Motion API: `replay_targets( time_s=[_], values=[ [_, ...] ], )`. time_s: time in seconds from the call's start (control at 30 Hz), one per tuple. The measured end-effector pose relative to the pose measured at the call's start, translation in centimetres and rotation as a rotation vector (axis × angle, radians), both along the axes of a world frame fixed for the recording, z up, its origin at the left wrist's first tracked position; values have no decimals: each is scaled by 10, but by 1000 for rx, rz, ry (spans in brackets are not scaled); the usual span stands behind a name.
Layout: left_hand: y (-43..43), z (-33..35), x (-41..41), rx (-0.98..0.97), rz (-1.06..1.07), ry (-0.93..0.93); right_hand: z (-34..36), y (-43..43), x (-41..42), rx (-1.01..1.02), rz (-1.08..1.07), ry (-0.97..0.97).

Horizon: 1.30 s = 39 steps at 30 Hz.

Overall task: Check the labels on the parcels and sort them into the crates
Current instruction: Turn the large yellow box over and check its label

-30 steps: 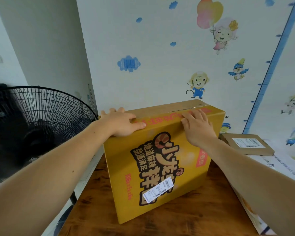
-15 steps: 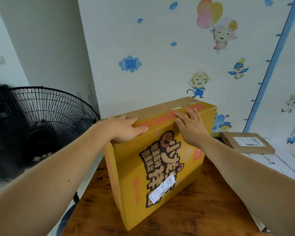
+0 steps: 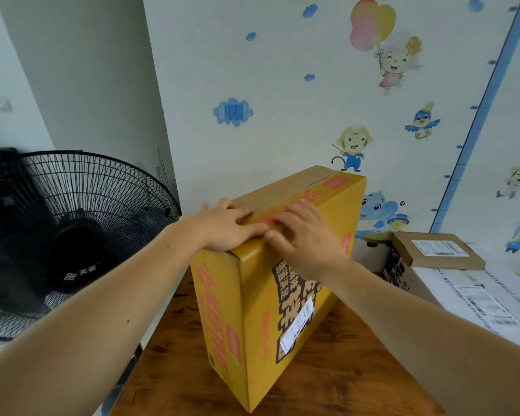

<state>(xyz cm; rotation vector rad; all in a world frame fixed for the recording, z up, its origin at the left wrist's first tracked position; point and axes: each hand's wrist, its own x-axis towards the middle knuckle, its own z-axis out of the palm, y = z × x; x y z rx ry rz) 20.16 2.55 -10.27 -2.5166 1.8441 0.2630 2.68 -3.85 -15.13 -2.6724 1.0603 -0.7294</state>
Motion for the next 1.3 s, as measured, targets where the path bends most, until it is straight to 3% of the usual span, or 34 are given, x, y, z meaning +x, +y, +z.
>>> replay_targets(
  time_s=[0.17, 0.3, 0.63, 0.73, 0.87, 1.3],
  values=[
    [-2, -4, -1, 9, -42, 21, -7, 34, 14, -12, 56, 114],
    [-5, -9, 4, 1, -46, 34, -9, 34, 12, -25, 78, 78],
    [9, 0, -43, -19, -94, -81, -39, -2, -40, -91, 199, -269],
    [14, -4, -44, -128, -144, 56, -43, -4, -54, 45, 105, -381],
    [22, -22, -40, -238, -199, 309, -42, 6, -66, 207, 22, -382],
    [32, -1, -43, -486, -153, 394, 2, 25, -52, 295, -35, -571]
  ],
)
